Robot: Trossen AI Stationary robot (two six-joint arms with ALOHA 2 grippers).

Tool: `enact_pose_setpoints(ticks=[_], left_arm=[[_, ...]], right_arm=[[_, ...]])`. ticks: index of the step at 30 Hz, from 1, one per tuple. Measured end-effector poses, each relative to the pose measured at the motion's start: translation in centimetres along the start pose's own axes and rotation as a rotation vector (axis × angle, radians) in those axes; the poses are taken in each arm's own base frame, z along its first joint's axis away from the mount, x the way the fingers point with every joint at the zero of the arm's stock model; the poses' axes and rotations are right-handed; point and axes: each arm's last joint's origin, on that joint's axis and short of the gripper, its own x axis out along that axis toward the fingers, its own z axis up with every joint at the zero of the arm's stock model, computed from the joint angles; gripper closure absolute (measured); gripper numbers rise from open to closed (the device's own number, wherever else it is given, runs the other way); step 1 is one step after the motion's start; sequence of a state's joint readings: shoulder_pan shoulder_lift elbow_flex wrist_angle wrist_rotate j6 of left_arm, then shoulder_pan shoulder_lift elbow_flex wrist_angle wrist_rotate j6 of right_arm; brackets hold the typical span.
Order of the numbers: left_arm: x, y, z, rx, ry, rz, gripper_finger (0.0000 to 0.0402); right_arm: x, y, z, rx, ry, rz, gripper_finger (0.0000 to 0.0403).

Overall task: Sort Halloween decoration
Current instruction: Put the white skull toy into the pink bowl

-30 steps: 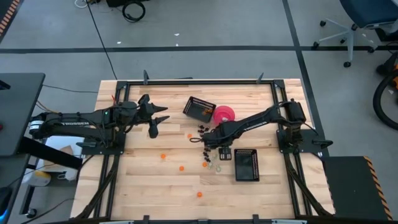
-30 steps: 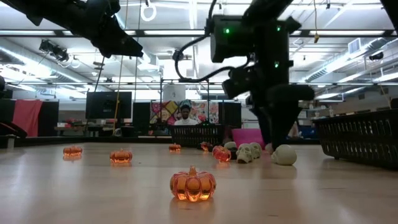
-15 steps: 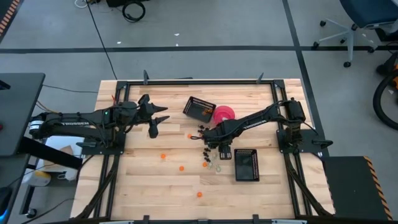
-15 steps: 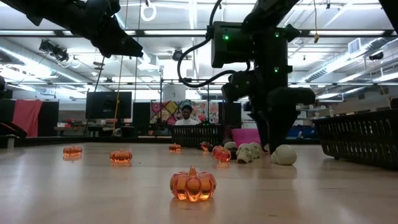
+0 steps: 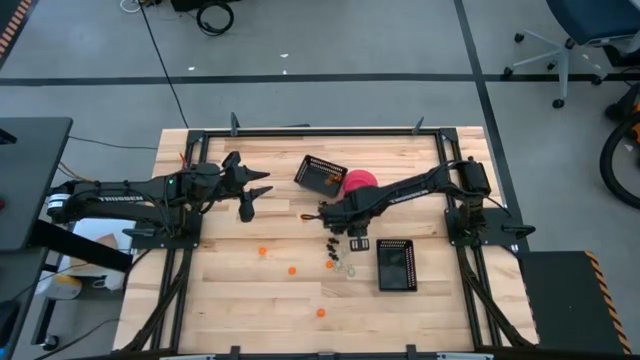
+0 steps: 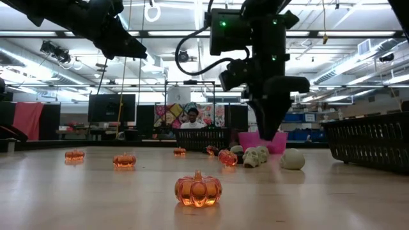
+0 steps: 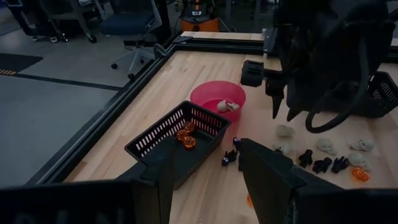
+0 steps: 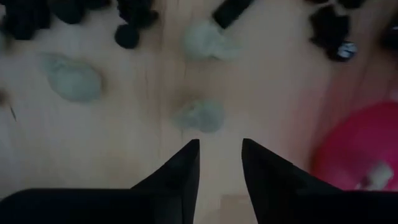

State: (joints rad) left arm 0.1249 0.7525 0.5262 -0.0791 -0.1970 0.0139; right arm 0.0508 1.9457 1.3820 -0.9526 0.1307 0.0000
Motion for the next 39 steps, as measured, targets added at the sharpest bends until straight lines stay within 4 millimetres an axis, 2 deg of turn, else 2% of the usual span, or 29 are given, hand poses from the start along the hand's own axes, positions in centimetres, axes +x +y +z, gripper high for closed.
enact_pose_setpoints(ticks=[6, 16, 30, 39], left_arm=[[0.0, 0.0, -0.1, 0.004, 0.010, 0.000, 0.0246], [0.0, 0.0, -0.2, 0.008, 0.015, 0.000, 0.0246], [0.0, 0.0, 0.1, 0.000, -0.008, 0.000, 0.0246], [0.0, 0.0, 0.1, -0.005, -0.011, 0.001, 0.0246]], right_arm=[[-0.1, -0.3, 0.1, 0.045, -0.004, 0.078, 0.0265], [0.2, 1.8, 0.4, -0.010, -0.068, 0.006, 0.0195], [0.4, 1.7, 0.5, 0.036, -0.088, 0.019, 0.0139], [1.8, 1.6, 0.0, 0.021, -0.101, 0.013, 0.0138]])
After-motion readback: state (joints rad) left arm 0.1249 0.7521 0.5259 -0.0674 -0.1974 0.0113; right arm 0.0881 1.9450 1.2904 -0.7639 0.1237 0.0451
